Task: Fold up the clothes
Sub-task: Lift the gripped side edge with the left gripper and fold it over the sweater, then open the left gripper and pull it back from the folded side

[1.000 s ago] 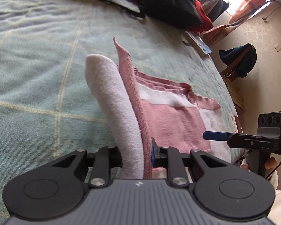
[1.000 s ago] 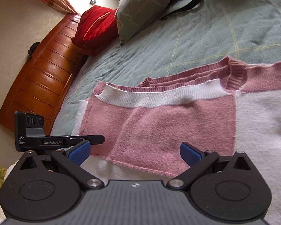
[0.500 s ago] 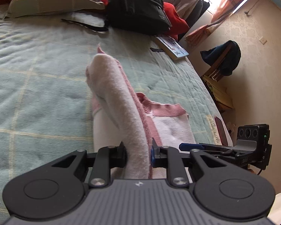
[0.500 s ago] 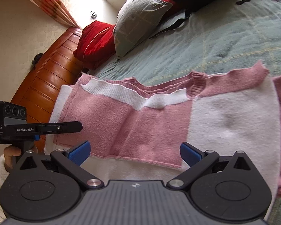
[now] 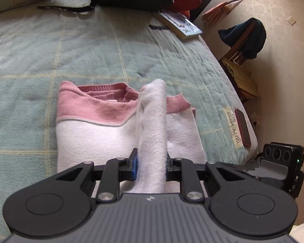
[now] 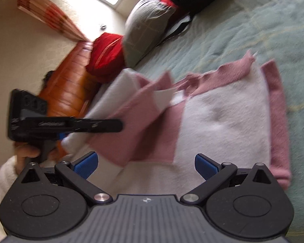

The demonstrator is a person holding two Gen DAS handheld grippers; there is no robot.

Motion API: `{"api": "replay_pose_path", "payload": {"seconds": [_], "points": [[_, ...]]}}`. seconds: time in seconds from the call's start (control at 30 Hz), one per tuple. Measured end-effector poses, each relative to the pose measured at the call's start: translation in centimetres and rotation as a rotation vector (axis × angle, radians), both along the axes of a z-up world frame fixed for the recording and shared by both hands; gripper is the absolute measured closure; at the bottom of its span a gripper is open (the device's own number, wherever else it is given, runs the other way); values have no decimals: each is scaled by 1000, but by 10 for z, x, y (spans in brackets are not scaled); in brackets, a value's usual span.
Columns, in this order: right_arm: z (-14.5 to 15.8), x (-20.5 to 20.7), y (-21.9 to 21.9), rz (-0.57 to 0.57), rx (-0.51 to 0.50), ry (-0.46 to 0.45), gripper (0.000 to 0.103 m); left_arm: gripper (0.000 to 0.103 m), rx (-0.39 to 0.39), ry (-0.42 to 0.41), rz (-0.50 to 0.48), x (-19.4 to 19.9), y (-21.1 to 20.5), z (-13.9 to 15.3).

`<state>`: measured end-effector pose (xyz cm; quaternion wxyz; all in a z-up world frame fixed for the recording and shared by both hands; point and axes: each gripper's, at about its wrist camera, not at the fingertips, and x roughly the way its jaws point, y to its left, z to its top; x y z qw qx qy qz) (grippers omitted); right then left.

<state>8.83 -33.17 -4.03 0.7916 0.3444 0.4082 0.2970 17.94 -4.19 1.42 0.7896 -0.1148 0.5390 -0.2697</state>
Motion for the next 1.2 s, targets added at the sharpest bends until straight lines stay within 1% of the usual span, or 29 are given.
{"api": "replay_pose_path", "payload": {"seconds": [0.03,0.13,0.17,0.27,0.33,0.4,0.43,0.53,0.57,0.67,0.73,0.77,0.93,1.0,1.1,1.17,1.2], "points": [[-4,0,0,25,33,11,0,83,15,11,-5,-1,-4,-4],[-17,4,6,69,55,50,0,83,57,29,-26,-5,-15,-16],[-19,4,8,70,49,57,0,83,63,35,-29,-7,-17,-20],[-25,6,9,75,53,73,0,83,50,60,-13,-10,-15,-29],[-27,7,9,81,66,77,0,78,24,70,-3,-12,-13,-32],[-27,7,8,83,83,76,0,76,-5,71,-1,-14,-10,-28],[-27,7,7,83,93,75,0,72,-17,67,-6,-16,-9,-24],[-32,9,4,81,135,85,0,71,-41,45,-25,-20,-8,-13],[-33,10,4,83,146,90,0,71,-39,35,-31,-22,-8,-9],[-40,14,5,79,156,115,0,62,-24,5,-45,-27,-8,-1],[-44,16,6,78,161,128,0,60,-14,-12,-48,-32,-4,1],[-43,16,7,80,165,127,0,60,0,-28,-45,-35,-1,2],[-40,19,14,94,177,111,0,45,106,-109,-26,-50,16,2],[-43,23,18,97,180,109,0,42,140,-138,-14,-57,24,0],[-50,29,25,89,184,120,0,41,195,-186,5,-68,35,-2],[-48,31,30,93,182,105,0,38,229,-217,17,-75,42,-3],[-46,32,33,91,170,96,0,35,238,-232,24,-78,45,-3]]}}
